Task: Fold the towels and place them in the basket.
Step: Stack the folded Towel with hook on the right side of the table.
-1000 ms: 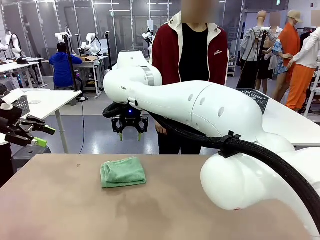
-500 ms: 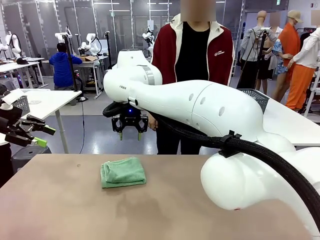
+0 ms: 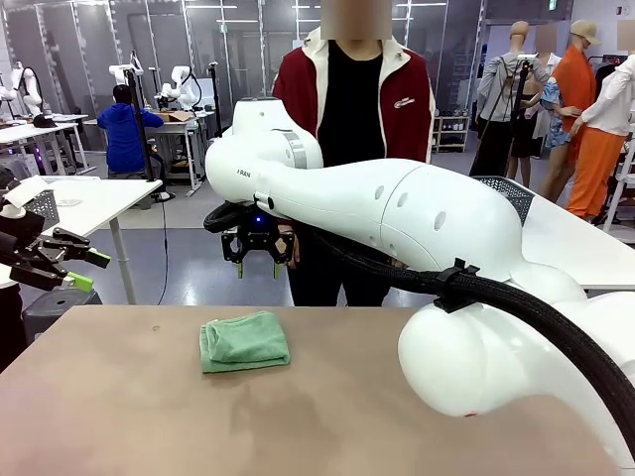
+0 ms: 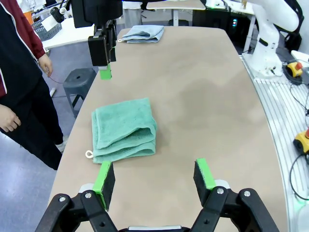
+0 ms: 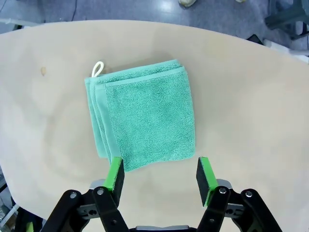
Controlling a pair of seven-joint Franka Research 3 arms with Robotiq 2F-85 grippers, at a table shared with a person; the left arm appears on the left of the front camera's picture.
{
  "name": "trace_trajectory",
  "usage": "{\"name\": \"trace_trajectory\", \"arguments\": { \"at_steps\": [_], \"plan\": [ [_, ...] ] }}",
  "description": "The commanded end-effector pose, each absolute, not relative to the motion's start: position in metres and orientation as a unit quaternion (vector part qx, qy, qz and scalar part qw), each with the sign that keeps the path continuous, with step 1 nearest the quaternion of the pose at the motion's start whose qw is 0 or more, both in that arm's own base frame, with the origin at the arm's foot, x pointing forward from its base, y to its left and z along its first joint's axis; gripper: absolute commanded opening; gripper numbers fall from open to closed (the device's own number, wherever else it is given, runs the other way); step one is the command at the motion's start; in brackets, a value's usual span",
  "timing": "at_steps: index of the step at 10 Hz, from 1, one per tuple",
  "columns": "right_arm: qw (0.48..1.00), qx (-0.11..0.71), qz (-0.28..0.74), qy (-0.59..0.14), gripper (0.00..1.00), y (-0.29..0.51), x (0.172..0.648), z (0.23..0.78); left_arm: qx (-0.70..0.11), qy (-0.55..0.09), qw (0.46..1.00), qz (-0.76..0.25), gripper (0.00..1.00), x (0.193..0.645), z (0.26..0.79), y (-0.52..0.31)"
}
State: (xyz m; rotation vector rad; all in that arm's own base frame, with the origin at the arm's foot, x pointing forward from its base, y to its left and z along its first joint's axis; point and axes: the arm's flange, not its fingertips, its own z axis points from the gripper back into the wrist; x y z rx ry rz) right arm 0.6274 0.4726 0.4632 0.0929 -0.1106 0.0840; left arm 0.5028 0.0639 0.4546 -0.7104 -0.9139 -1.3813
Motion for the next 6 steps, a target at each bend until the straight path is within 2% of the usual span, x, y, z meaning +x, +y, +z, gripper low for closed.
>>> {"name": "trace_trajectory", "arguments": {
  "at_steps": [1,6],
  "plan": [
    [0.997,0.046,0.042,-0.055,0.76,0.473,0.627,0.463,-0.309,-0.396,0.620,-0.603,0.84,0.498,0.455,0.063],
    [0.998,0.068,-0.005,0.005,0.76,0.446,0.587,0.411,-0.309,-0.396,0.620,-0.603,0.84,0.498,0.455,0.063]
  ]
}}
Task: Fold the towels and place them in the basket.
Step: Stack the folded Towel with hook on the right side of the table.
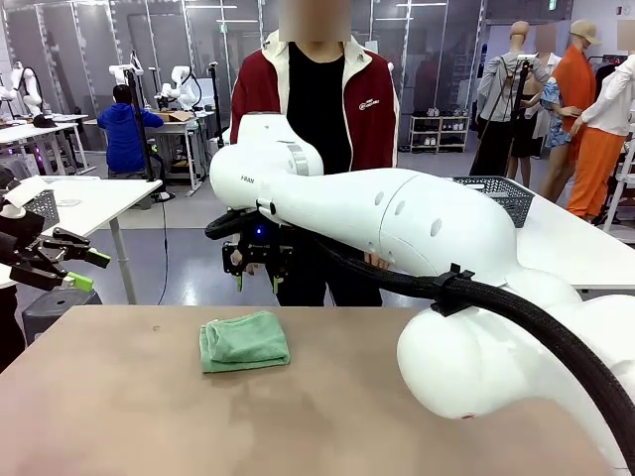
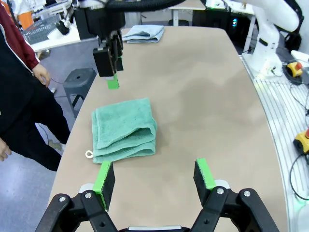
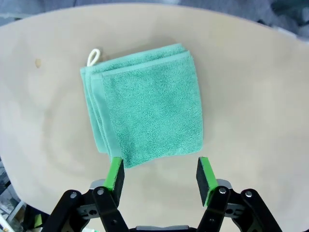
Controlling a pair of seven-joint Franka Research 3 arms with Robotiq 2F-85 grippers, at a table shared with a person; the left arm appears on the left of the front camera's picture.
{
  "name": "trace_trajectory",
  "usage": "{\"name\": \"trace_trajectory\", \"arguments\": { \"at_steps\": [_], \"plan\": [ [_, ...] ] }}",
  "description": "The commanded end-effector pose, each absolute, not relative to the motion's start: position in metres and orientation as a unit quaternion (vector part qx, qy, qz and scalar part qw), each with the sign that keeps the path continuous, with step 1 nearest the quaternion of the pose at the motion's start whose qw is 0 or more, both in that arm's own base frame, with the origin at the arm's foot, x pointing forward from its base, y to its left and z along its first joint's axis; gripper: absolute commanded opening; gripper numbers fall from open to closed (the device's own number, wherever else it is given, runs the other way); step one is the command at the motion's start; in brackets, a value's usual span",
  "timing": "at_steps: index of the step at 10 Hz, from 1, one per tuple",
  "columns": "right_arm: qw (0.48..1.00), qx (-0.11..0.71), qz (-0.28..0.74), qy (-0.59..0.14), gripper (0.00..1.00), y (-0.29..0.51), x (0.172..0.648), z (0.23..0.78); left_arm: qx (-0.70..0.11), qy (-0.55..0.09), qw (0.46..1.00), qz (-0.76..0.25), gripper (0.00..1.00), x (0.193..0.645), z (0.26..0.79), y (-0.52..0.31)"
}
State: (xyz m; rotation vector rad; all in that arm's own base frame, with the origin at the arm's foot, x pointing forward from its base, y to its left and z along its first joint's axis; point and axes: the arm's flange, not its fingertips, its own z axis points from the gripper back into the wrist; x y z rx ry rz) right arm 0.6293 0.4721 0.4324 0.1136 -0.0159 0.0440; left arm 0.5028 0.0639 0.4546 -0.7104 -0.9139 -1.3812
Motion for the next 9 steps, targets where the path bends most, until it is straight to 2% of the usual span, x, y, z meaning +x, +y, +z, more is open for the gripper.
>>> {"name": "trace_trajectory", "arguments": {
  "at_steps": [1,4,7,9],
  "plan": [
    [0.998,0.061,-0.013,0.018,0.76,0.440,0.576,0.400,-0.309,-0.396,0.620,-0.603,0.84,0.498,0.455,0.063],
    [0.996,0.040,-0.011,0.079,0.76,0.421,0.541,0.372,-0.309,-0.396,0.620,-0.603,0.84,0.498,0.455,0.063],
    [0.995,0.034,-0.020,0.090,0.76,0.408,0.511,0.371,-0.309,-0.396,0.620,-0.603,0.84,0.498,0.455,0.063],
    [0.990,0.027,-0.043,0.130,0.76,0.397,0.499,0.360,-0.309,-0.396,0.620,-0.603,0.84,0.498,0.455,0.063]
  ]
}}
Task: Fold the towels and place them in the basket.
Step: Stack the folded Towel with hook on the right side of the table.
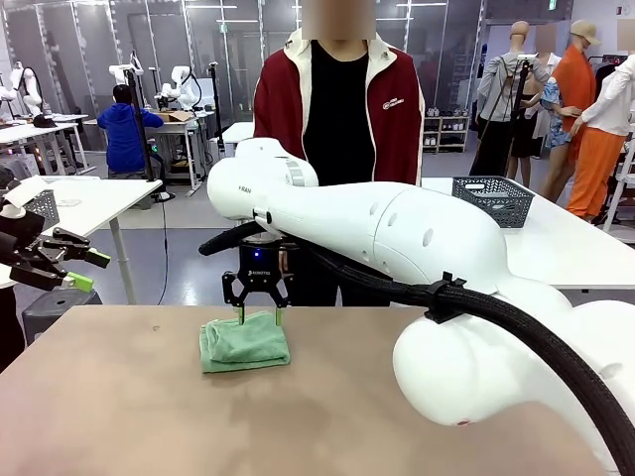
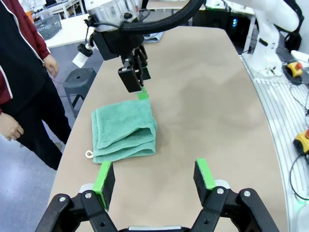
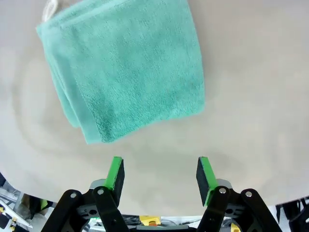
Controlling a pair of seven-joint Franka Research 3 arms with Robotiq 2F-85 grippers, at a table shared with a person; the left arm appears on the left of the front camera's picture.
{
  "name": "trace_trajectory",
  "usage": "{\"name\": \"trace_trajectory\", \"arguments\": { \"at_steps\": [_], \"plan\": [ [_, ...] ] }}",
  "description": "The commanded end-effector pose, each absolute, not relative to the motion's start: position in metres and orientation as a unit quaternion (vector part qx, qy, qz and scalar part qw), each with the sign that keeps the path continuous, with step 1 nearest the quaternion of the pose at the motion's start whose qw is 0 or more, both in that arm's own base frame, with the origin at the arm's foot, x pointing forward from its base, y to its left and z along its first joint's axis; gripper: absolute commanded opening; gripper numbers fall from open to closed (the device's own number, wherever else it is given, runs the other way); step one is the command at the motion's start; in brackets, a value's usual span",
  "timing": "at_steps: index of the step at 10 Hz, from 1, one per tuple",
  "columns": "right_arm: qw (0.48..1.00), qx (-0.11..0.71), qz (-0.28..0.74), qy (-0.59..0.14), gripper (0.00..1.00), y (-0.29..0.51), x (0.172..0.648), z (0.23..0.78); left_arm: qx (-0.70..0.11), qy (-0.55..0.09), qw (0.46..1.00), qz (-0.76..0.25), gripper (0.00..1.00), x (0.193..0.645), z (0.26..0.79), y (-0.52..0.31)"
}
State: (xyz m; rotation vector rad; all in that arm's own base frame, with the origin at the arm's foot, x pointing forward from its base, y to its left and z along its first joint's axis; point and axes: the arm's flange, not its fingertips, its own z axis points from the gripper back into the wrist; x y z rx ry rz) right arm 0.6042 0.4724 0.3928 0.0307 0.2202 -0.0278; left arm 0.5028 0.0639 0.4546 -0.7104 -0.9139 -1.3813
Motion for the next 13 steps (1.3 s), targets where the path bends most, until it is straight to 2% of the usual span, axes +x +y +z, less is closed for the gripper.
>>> {"name": "trace_trajectory", "arguments": {
  "at_steps": [1,8,9,10,11,12,13],
  "plan": [
    [0.987,0.023,-0.048,0.150,0.76,0.389,0.489,0.355,-0.309,-0.396,0.620,-0.603,0.84,0.498,0.455,0.063],
    [0.966,0.053,-0.132,0.217,0.76,0.343,0.414,0.314,-0.309,-0.396,0.620,-0.603,0.84,0.498,0.455,0.063],
    [0.970,0.054,-0.135,0.196,0.76,0.340,0.409,0.320,-0.309,-0.396,0.620,-0.603,0.84,0.498,0.455,0.063],
    [0.985,0.077,-0.111,0.105,0.76,0.340,0.416,0.334,-0.309,-0.396,0.620,-0.603,0.84,0.498,0.455,0.063],
    [0.990,0.116,-0.077,-0.033,0.76,0.339,0.435,0.352,-0.309,-0.396,0.620,-0.603,0.84,0.498,0.455,0.063],
    [0.985,0.133,-0.045,-0.101,0.76,0.341,0.455,0.364,-0.309,-0.396,0.620,-0.603,0.84,0.498,0.455,0.063],
    [0.981,0.136,-0.020,-0.134,0.76,0.344,0.471,0.374,-0.309,-0.396,0.620,-0.603,0.84,0.498,0.455,0.063]
  ]
}}
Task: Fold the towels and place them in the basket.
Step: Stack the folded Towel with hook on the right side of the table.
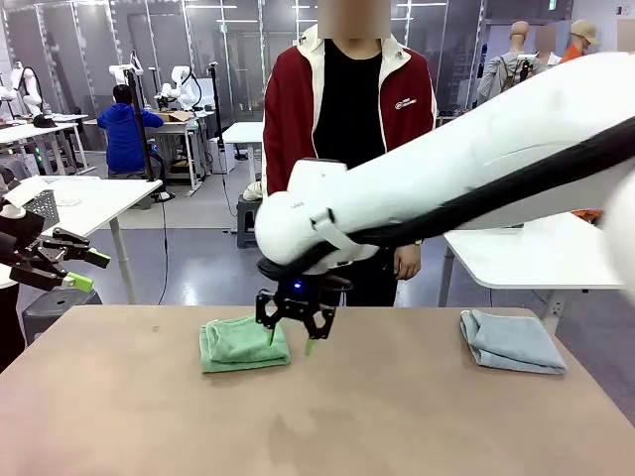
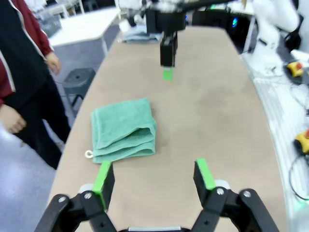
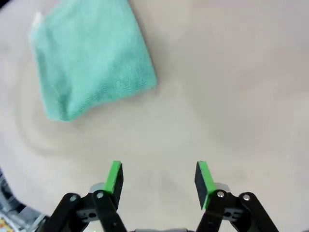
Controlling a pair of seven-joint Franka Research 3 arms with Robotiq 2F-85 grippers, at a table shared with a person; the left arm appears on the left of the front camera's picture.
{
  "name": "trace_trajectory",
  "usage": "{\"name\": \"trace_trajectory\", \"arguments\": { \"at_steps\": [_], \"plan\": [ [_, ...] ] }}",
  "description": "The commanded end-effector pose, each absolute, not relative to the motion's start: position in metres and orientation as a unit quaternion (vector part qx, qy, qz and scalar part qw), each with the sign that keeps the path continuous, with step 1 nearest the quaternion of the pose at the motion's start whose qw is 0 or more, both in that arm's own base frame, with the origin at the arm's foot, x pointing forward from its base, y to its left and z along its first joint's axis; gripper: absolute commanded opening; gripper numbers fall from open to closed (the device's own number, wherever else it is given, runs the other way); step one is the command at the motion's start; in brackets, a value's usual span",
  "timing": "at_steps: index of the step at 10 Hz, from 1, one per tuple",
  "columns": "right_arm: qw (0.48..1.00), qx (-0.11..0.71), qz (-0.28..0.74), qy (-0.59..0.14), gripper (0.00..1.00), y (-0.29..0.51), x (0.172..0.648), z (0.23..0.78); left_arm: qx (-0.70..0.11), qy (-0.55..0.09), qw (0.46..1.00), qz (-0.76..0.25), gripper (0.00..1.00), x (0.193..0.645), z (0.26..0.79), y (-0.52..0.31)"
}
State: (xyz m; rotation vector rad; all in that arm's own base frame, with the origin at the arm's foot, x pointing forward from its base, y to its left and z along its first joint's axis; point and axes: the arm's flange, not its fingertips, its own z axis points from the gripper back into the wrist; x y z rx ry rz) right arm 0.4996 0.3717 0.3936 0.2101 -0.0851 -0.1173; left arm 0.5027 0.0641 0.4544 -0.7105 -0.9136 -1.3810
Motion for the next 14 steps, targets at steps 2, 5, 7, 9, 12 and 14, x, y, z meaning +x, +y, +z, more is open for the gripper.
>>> {"name": "trace_trajectory", "arguments": {
  "at_steps": [2,5,7,9,12,14],
  "plan": [
    [0.977,0.144,0.012,-0.159,0.76,0.349,0.492,0.393,-0.309,-0.396,0.620,-0.603,0.84,0.498,0.455,0.063],
    [0.969,0.175,0.059,-0.162,0.76,0.358,0.528,0.407,-0.309,-0.396,0.620,-0.603,0.84,0.498,0.455,0.063],
    [0.969,0.183,0.086,-0.140,0.76,0.362,0.558,0.402,-0.309,-0.396,0.620,-0.603,0.84,0.498,0.455,0.063],
    [0.973,0.177,0.096,-0.110,0.76,0.370,0.580,0.381,-0.309,-0.396,0.620,-0.603,0.84,0.498,0.455,0.063],
    [0.978,0.178,0.082,-0.073,0.76,0.383,0.600,0.341,-0.309,-0.396,0.620,-0.603,0.84,0.498,0.455,0.063],
    [0.979,0.174,0.074,-0.070,0.76,0.398,0.606,0.327,-0.309,-0.396,0.620,-0.603,0.84,0.498,0.455,0.063]
  ]
}}
